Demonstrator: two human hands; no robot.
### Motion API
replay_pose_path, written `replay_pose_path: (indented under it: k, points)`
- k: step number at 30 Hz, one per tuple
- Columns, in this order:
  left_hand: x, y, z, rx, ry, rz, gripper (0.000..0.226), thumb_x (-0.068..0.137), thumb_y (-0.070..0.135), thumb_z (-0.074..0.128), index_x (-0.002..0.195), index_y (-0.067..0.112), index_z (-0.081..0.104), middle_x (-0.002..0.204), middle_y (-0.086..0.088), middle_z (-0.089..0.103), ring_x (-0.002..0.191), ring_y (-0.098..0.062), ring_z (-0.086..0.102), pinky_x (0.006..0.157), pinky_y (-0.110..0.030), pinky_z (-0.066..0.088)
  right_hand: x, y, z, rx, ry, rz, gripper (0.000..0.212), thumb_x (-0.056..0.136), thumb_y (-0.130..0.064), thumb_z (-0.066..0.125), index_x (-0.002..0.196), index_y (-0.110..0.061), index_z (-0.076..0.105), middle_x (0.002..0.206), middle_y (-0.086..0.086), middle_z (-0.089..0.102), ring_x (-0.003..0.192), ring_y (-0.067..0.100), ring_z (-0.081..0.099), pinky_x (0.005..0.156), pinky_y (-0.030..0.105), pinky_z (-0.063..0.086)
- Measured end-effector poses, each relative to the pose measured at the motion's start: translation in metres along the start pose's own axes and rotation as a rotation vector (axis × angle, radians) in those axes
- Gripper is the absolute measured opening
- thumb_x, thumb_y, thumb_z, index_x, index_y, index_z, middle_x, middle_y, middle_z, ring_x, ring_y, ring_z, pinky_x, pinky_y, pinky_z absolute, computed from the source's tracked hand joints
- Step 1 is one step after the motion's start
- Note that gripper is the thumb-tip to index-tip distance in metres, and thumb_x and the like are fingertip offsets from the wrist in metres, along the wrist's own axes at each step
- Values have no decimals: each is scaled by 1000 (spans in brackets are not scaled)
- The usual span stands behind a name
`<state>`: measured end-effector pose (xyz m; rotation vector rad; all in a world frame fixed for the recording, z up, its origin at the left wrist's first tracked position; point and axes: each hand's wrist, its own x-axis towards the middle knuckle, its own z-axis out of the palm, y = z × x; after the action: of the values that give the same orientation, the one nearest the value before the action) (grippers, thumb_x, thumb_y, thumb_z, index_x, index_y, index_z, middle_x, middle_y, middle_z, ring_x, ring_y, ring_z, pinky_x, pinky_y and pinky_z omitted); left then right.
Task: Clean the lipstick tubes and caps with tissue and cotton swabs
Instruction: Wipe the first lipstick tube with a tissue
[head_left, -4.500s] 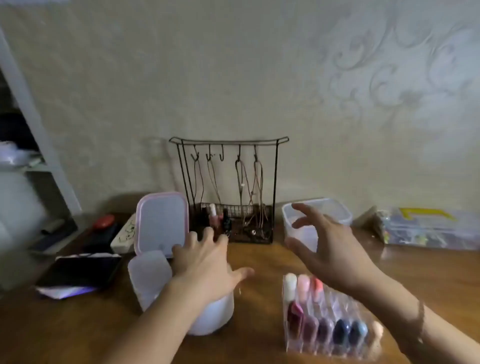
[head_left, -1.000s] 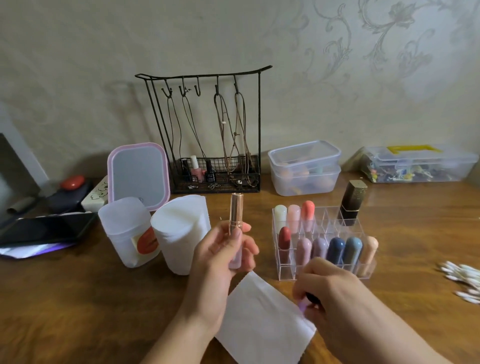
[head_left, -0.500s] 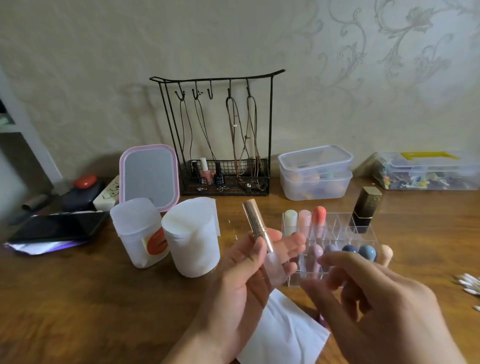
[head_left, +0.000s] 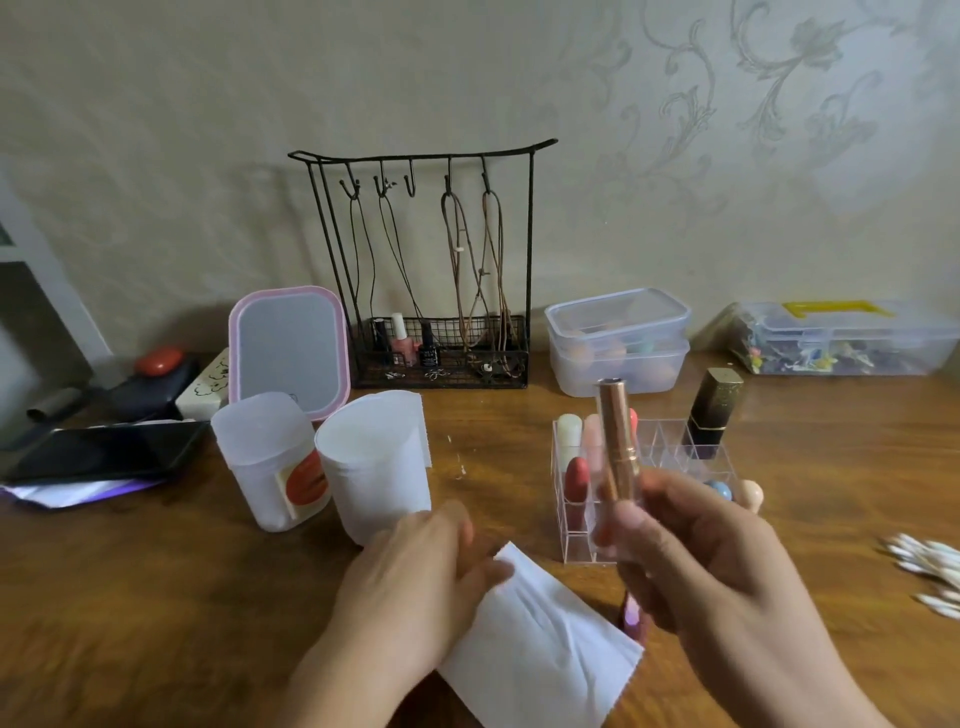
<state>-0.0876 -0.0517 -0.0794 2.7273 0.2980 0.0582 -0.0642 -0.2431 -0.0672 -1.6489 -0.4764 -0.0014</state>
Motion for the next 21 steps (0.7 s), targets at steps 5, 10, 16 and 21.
replay_pose_path:
  k: [5,10,16,21]
  points:
    - [-4,1,-2,85,-156,-85,34,75,58,67,91,30,57,95,13,56,87,-7,56,76,-27,51,-2,-6,2,147,22,90,30,82,-45,42,79,-22,61,69,3,61,56,13,46,46,15,35]
    - [0,-4,-11,-175,-238,-61,13,85,46,63,84,33,61,90,14,62,84,-3,59,71,-22,49,-2,-5,5,112,19,-35,45,66,-78,59,87,-38,62,69,-7,65,61,1,53,65,15,42]
    - [-2,-9,-22,-1144,87,50,30,72,37,71,94,17,69,92,-9,72,96,-23,66,99,-43,46,-1,-6,7,-116,172,-88,63,58,-80,69,98,-31,59,90,-23,71,81,8,67,93,71,38]
    - [1,-5,-17,-1446,34,-89,60,52,28,88,102,6,64,105,-20,70,107,-33,64,109,-50,36,3,-6,7,65,223,-48,35,64,-33,81,95,-23,68,100,-9,75,88,6,72,87,37,57]
